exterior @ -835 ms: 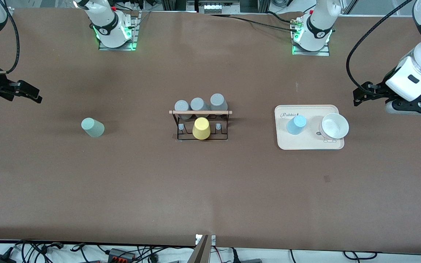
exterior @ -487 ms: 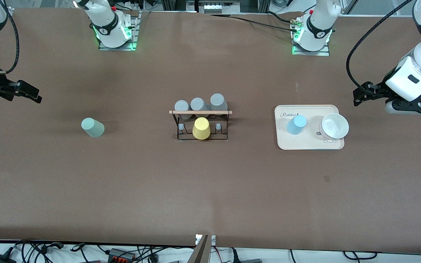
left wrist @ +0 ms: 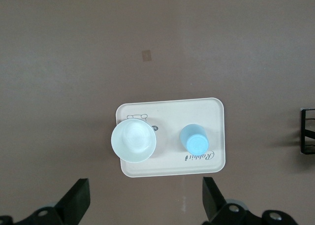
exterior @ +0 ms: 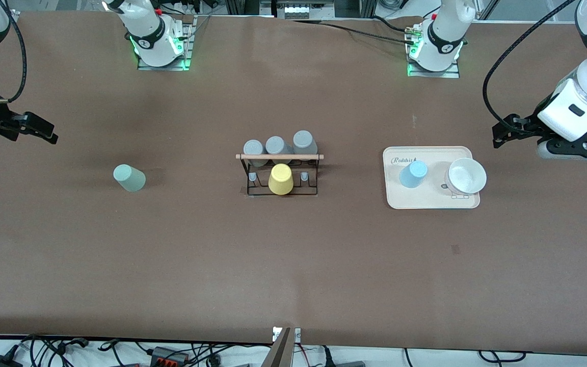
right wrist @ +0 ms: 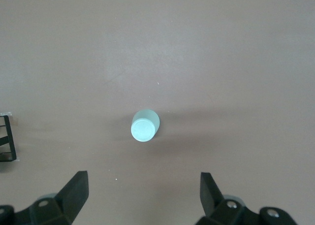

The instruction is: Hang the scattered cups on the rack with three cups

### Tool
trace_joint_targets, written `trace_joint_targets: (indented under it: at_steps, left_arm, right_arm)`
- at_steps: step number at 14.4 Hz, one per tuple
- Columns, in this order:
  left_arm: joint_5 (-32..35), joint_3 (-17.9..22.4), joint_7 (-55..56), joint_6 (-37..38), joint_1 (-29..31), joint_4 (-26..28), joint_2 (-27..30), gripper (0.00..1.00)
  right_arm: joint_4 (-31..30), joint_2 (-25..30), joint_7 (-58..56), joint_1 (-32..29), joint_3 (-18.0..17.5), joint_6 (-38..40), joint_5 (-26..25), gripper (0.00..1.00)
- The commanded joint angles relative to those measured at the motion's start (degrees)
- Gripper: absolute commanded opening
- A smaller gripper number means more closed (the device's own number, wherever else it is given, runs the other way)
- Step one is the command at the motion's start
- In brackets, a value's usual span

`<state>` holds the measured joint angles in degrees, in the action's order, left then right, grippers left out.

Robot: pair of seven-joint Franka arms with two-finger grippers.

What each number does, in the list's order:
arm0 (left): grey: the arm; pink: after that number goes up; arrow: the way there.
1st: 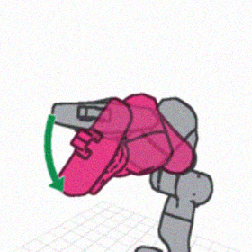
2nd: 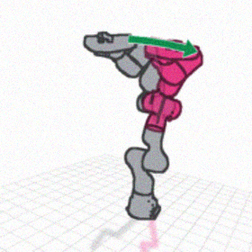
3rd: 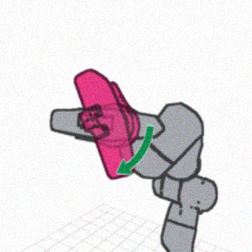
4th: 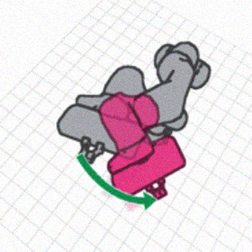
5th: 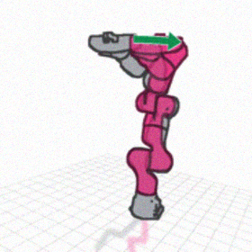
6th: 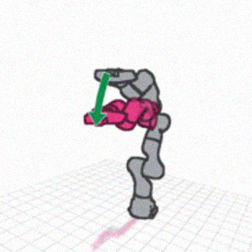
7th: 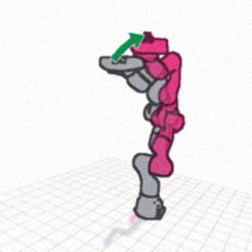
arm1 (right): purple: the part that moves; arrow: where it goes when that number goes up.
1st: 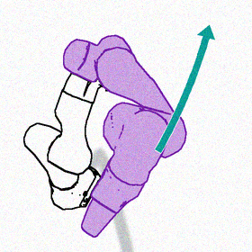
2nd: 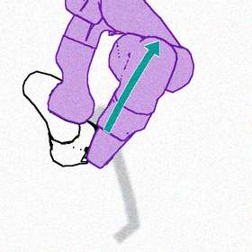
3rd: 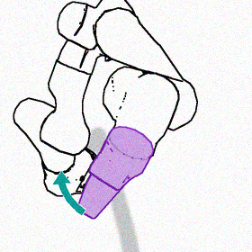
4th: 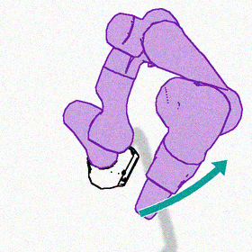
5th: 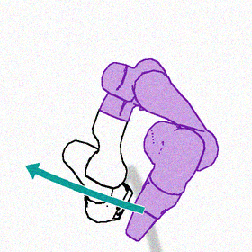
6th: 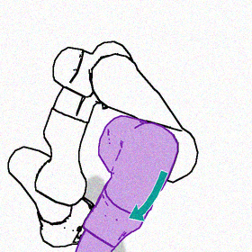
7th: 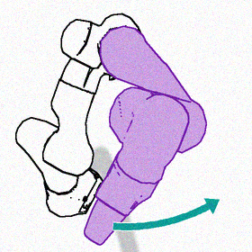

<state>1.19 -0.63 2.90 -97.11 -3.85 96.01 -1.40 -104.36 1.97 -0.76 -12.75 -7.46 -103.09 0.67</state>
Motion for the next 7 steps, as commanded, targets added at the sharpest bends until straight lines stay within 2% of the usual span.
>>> trace_joint_targets:
  at_steps: [1,7]
  left_arm:
    - [0.22,0.19,-1.23,1.3,-0.1,-1.62,-0.62,1.0]
    - [0.13,0.11,-0.62,1.3,-0.1,-1.88,-0.62,1.0]
  right_arm:
    - [1.53,-0.47,-0.73,-0.17,-0.27,1.05,-0.5,1.0]
    - [1.8,-0.74,-0.73,-0.17,-0.27,1.14,-0.5,1.0]
